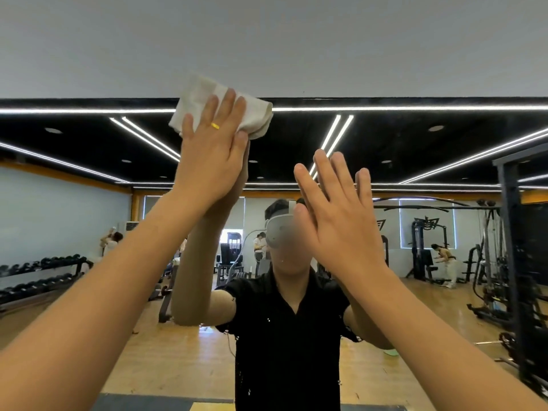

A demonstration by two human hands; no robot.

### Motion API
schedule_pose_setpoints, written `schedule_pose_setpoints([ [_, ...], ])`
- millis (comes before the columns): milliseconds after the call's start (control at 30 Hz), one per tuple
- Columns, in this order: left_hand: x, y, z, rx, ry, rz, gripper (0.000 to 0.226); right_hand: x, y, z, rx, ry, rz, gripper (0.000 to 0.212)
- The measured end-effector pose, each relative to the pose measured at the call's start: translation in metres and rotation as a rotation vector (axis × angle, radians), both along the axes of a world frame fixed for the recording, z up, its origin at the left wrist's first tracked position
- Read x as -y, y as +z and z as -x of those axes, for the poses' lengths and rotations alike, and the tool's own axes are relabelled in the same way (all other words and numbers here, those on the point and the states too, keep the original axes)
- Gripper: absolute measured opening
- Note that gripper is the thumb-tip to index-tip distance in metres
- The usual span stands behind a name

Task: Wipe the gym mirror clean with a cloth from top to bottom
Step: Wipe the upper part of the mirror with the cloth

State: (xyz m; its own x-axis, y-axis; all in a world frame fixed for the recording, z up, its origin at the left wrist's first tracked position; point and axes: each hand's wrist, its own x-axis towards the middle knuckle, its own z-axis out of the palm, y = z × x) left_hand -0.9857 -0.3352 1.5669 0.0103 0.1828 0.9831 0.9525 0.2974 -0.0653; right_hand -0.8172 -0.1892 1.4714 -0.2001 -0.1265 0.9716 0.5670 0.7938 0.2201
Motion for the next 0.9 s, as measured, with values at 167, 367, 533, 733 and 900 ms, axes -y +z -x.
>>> schedule_pose_setpoints([
  [167,0.006,-0.061,0.004,-0.015,-0.042,0.052,0.057,0.001,-0.001,0.0,0.017,0.0,0.016,0.061],
  [367,0.015,-0.14,0.016,-0.031,-0.018,0.108,0.057,0.0,0.0,-0.001,0.036,-0.03,0.023,0.061],
  [533,0.003,-0.074,0.004,-0.028,-0.005,0.081,0.061,-0.001,0.0,0.0,0.024,-0.03,0.009,0.061],
  [733,-0.013,0.006,-0.015,-0.075,0.046,0.108,0.059,-0.002,0.0,0.001,0.007,-0.004,-0.006,0.061],
  [900,-0.002,-0.038,-0.002,-0.1,-0.012,0.125,0.061,-0.001,0.0,0.0,0.018,0.005,0.01,0.061],
])
